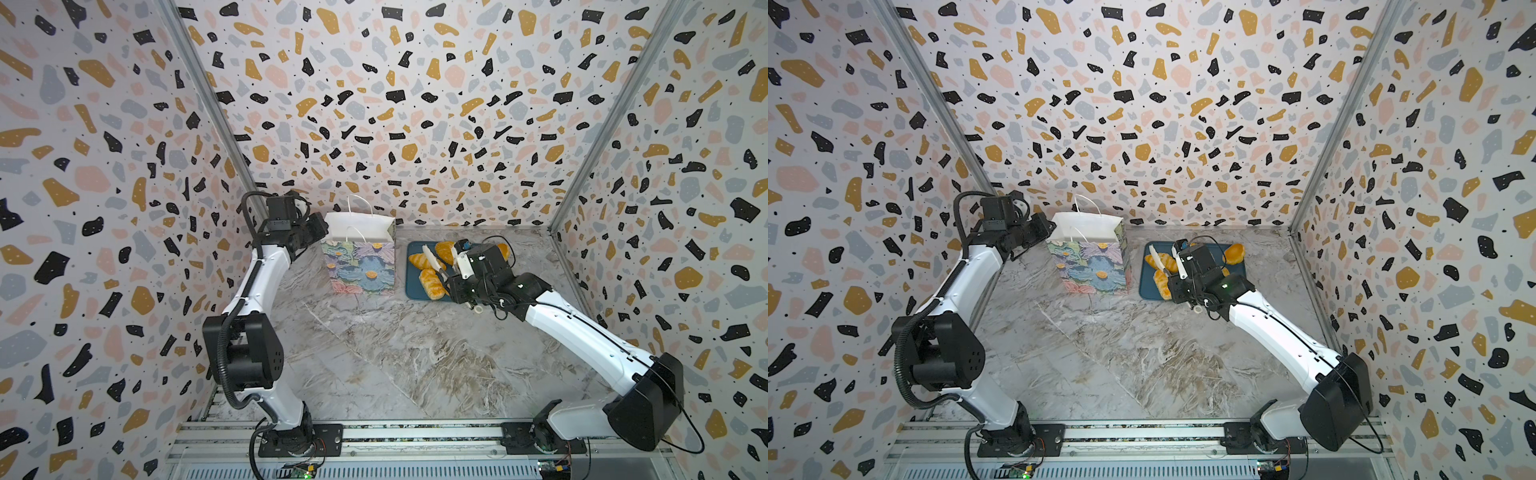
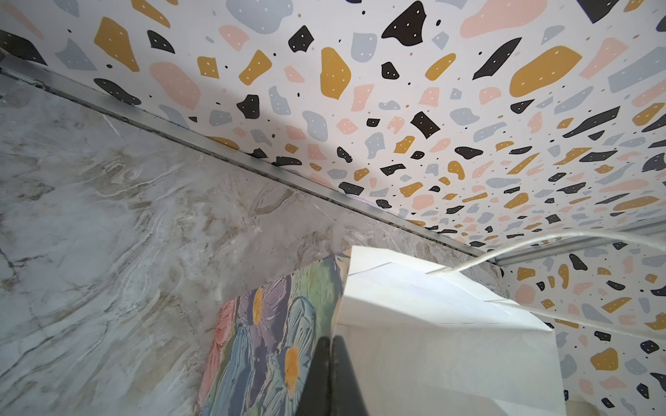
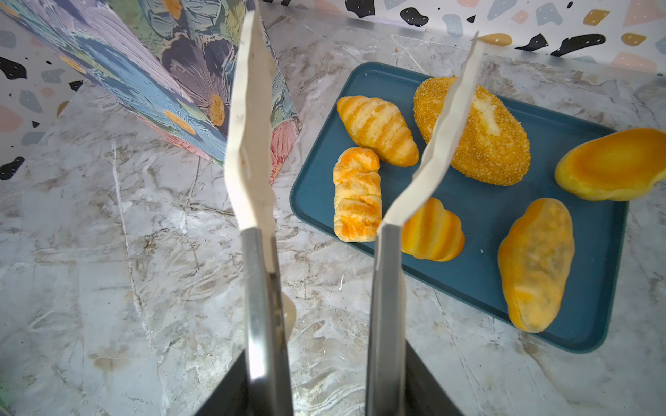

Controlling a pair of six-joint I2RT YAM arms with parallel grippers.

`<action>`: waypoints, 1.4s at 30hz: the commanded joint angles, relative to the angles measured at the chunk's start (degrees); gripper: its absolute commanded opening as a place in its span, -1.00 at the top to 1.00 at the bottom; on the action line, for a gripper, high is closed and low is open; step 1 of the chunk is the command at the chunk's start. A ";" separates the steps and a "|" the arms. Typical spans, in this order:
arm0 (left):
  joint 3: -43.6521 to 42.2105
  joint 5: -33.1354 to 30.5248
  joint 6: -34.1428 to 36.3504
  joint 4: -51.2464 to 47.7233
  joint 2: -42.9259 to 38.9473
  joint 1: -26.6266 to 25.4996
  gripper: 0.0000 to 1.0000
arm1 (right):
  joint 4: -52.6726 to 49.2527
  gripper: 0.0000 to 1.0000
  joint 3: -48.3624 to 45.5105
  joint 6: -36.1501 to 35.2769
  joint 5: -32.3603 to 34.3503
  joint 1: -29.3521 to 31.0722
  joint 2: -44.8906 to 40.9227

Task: Place the fake bread into the paper bag
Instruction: 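Raise the open tongs out of the bag and move toward the tray, then lower the open tongs over the twisted roll on the tray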

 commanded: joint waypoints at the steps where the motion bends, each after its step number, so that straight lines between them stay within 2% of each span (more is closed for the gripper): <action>1: 0.52 0.34 0.84 1.01 -0.39 0.37 1.00 | 0.15 -0.03 -0.14 -1.32 0.95 -0.03 -0.08; 18: 0.33 0.37 0.77 1.21 -0.27 0.36 1.00 | 0.21 -0.04 -2.84 -4.48 2.92 -0.03 3.72; 42: 0.23 0.48 0.77 1.31 -0.02 0.36 1.00 | -0.62 -0.11 -2.96 -6.45 2.43 0.05 10.57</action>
